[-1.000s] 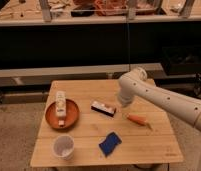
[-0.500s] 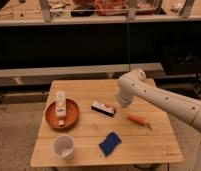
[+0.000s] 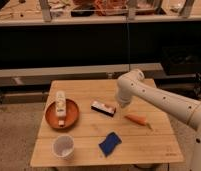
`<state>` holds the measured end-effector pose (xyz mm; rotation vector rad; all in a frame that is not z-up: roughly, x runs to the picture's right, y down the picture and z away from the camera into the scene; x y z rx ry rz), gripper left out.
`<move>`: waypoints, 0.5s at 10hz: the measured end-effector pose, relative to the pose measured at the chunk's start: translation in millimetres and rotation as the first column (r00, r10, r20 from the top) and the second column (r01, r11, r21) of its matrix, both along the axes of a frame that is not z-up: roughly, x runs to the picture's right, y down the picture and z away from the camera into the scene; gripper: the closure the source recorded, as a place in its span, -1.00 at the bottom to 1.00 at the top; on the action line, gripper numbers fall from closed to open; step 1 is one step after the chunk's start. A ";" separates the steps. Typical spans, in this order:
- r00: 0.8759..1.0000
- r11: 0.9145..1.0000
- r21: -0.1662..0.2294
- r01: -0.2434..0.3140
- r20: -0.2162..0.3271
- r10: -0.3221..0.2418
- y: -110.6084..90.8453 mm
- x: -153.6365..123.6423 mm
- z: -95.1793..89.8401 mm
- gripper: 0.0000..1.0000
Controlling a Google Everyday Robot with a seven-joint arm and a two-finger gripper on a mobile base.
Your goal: Push the eraser across the table
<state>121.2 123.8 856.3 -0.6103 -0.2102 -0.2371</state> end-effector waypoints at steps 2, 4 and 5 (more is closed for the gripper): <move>1.000 1.000 -0.005 0.000 0.006 0.000 0.0 -2.4 4.3 0.40; 1.000 1.000 -0.013 -0.002 0.006 0.003 2.1 -2.7 11.3 0.80; 1.000 1.000 -0.015 -0.004 0.006 0.004 2.7 -2.9 14.6 0.93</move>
